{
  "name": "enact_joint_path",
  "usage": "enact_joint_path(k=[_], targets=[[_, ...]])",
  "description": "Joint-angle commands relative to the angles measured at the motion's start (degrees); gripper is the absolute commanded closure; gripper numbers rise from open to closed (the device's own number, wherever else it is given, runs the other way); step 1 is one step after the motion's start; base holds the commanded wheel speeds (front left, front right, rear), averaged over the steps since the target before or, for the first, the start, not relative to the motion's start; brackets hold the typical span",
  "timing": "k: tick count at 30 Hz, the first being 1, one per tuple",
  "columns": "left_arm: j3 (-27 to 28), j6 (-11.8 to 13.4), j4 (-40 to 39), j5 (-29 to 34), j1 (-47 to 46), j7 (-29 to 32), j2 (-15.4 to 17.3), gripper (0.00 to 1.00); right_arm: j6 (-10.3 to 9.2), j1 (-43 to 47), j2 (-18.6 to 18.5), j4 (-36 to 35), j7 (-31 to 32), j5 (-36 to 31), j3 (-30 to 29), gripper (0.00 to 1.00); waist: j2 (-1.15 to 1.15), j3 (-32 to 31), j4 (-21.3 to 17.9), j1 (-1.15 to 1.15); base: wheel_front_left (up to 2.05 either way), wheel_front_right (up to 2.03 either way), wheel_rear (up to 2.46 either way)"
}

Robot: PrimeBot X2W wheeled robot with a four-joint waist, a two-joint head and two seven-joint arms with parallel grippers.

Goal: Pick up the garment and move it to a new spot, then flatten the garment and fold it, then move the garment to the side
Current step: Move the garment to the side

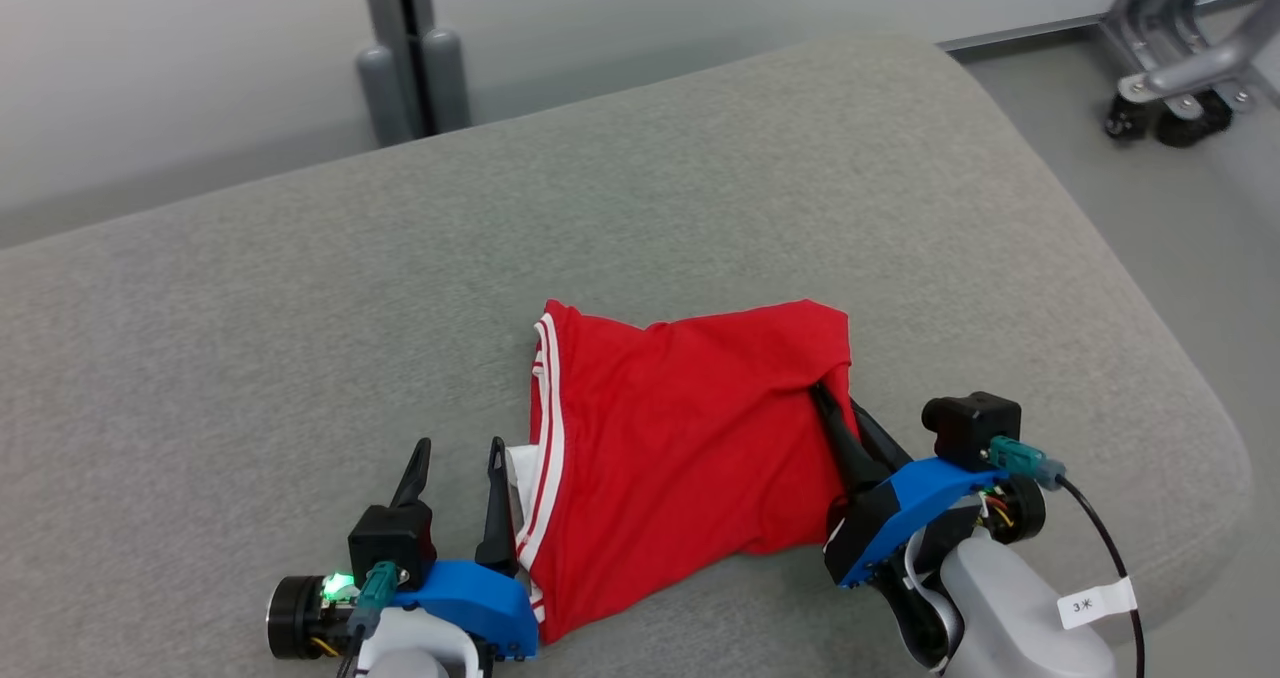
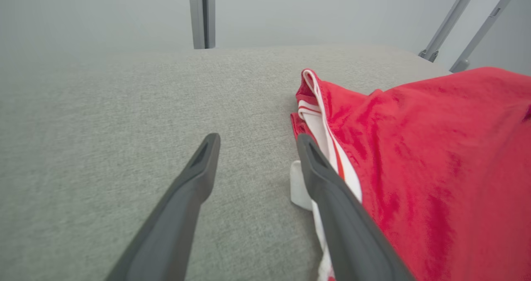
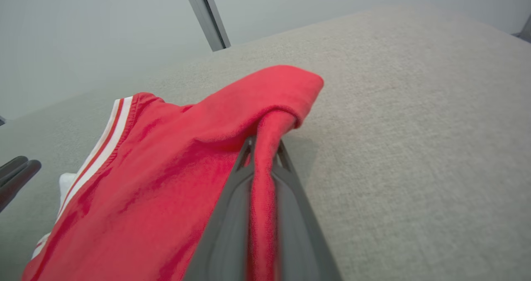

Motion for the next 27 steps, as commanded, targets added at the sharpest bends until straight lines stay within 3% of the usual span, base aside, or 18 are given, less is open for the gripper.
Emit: enact_joint_path(k=[1, 7, 13, 19, 27], targets=[[0.14, -0.1, 0.22, 0.3, -1.08, -0.28, 0.0, 0.0, 0.01, 0.51, -0.22, -0.34, 0.01, 0.11, 0.06, 1.0, -0.01, -1.58, -3.17, 0.0, 0.0, 0.0, 0.0], [0.35, -0.46, 1.06, 1.24, -2.61, -0.28, 0.02, 0.0, 0.01, -0.41, -0.36, -1.0, 0.01, -0.04, -0.28, 1.0, -0.01, 0.77, -6.81, 0.0, 0.0, 0.0, 0.0], [-0.46, -0.75, 1.49, 1.93, -4.06, -0.28, 0.0, 0.0, 0.01, -2.37, -1.44, -1.6, 0.01, -1.06, -1.41, 1.0, -0.01, 2.58, -6.35, 0.0, 0.0, 0.0, 0.0], [-1.58, -0.5, 2.02, 2.08, -5.55, -0.28, 0.01, 0.0, 0.01, -8.89, -5.1, 0.36, 0.0, -5.54, -3.06, 1.0, -0.01, 4.7, -2.27, 0.0, 0.0, 0.0, 0.0], [-2.0, 0.02, 1.83, 3.52, -7.46, -0.28, 0.01, 0.0, 0.01, -19.6, -15.32, 10.19, 0.01, -15.1, -14.68, 1.0, -0.01, 8.38, 5.34, 0.0, 0.0, 0.0, 0.0]])
